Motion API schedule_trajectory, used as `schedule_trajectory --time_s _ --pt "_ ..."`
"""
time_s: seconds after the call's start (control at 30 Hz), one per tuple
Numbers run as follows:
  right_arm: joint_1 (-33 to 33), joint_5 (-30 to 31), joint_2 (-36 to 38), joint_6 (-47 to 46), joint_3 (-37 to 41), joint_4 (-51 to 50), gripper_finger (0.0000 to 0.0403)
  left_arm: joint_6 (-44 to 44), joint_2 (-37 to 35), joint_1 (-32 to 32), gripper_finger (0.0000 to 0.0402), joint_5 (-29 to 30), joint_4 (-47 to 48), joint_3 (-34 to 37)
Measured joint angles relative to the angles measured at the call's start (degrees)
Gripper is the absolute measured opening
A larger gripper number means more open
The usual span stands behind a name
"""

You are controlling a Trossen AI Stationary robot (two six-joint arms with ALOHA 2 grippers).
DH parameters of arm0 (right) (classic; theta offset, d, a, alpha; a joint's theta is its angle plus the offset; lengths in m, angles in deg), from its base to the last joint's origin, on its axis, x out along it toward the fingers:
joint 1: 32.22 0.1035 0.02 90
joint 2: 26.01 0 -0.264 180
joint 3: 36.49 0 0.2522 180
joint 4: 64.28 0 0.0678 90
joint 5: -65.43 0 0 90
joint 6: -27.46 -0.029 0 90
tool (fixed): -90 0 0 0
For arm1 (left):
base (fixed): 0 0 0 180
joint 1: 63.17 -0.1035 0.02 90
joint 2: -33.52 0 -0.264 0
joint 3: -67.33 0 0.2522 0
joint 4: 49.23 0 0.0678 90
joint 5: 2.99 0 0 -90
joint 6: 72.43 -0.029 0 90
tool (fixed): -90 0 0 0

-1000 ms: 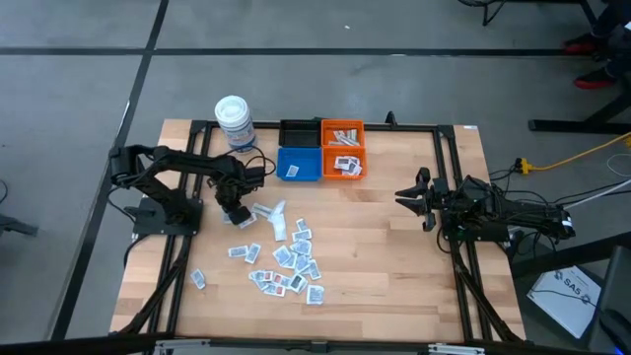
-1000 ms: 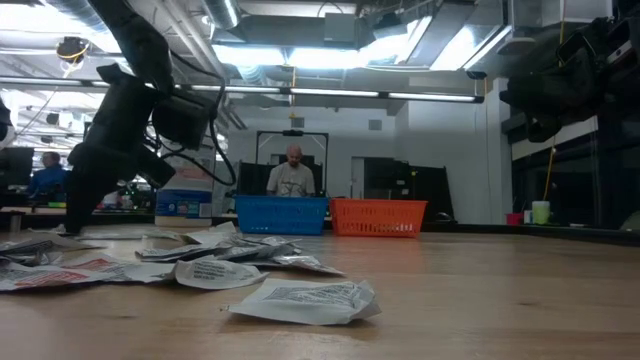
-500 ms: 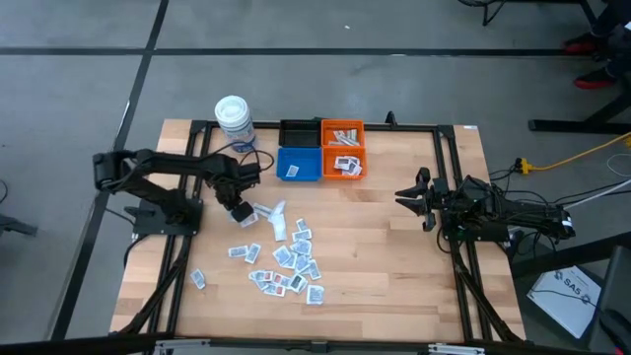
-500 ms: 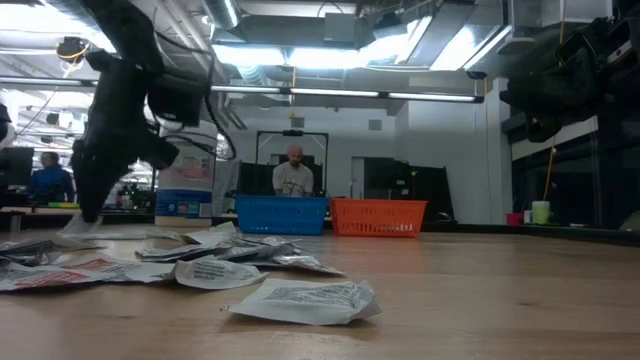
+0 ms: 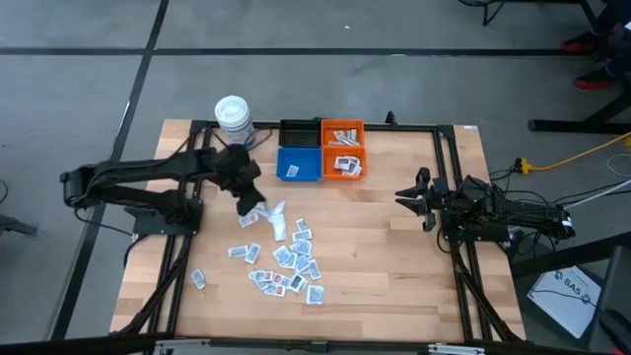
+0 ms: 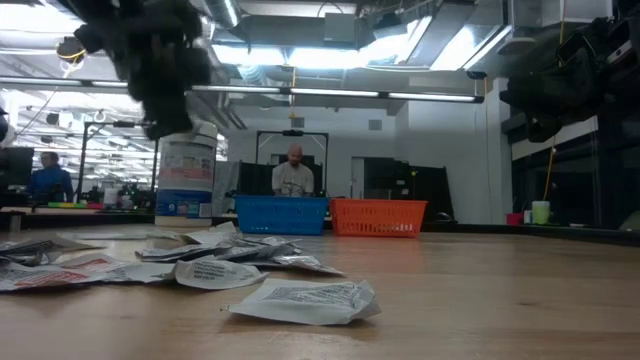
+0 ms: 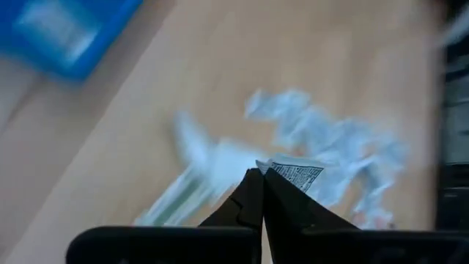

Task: Pick & Place First Aid Supplies
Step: Put the ointment pack into the blue bin

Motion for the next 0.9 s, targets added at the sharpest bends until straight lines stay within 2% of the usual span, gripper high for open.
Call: schedule_trajectory --time_s 0.13,0.3,0.37,0.53,0.9 --pt "0.0 0.0 0.0 0.0 0.0 0.0 0.0100 -1.1 -1.1 -0.5 0.0001 -9.2 -9.8 0.0" --pt "0.0 0.0 0.0 0.0 0.0 0.0 0.0100 -0.9 -1.1 -0.2 0.0001 -22.9 -26.9 0.0" --pt "0.0 0.0 0.0 0.0 0.0 0.0 0.0100 -1.8 -1.1 0.2 0.0001 -26.0 -33.2 -0.1" --pt "0.0 0.0 0.0 0.0 0.0 0.0 0.0100 -8.7 -1.1 2.0 0.0001 -26.7 -41.9 -0.1" --pt "0.0 0.0 0.0 0.0 0.0 0.0 0.0100 -10.1 1.0 2.7 0.0001 -24.0 -46.5 -0.1"
